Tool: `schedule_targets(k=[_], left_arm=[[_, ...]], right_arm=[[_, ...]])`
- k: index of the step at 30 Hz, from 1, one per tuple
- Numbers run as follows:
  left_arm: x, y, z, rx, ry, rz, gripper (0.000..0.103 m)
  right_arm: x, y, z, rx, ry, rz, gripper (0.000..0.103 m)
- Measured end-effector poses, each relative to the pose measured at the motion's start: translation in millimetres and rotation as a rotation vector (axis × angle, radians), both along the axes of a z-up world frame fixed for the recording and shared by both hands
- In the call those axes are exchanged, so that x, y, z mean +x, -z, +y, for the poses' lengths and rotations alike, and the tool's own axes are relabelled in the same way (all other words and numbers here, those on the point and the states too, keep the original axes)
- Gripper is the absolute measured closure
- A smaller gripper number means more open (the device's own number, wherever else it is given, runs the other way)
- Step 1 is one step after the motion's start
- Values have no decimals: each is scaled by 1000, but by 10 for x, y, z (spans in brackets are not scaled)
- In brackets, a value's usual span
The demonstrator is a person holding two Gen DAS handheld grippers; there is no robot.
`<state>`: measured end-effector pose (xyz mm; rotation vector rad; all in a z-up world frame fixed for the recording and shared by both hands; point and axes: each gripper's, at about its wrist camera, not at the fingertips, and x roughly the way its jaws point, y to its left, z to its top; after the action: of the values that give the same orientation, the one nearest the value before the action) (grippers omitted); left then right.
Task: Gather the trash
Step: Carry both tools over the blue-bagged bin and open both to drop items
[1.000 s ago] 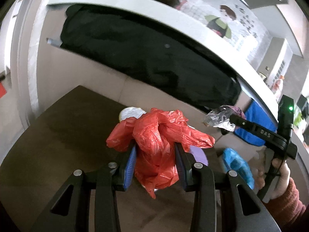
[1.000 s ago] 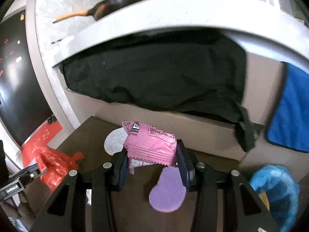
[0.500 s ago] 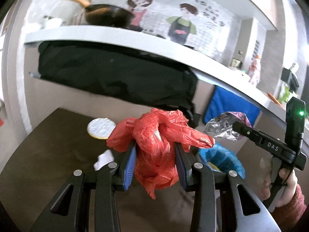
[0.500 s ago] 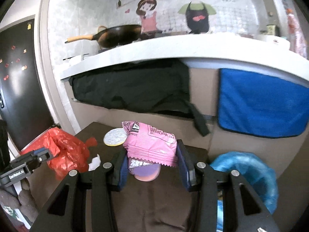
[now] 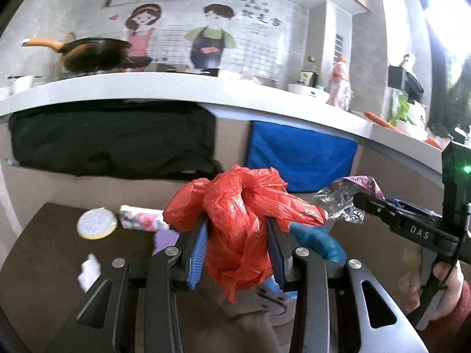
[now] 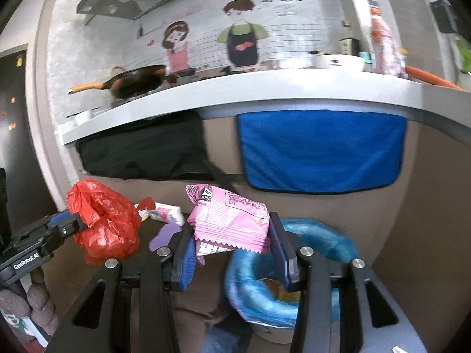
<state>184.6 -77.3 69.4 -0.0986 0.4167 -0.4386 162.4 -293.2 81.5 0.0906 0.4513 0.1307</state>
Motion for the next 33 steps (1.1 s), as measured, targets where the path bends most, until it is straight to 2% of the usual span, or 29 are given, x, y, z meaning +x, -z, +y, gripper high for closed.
schedule_targets(k=[7,11,24,33], left_arm=[[168,60,-472,19,69,9,64],[297,140,-662,29,92,20,64],[805,569,-1001,47,117,133,64],[1036,774,-1215,62,145,174,64]], right_arm=[[-36,89,-347,-17,73,3,62],[17,218,-551,5,107,27,62],[400,641,-924,66,149,95,62],[676,925,-1054,83,145,151,62]])
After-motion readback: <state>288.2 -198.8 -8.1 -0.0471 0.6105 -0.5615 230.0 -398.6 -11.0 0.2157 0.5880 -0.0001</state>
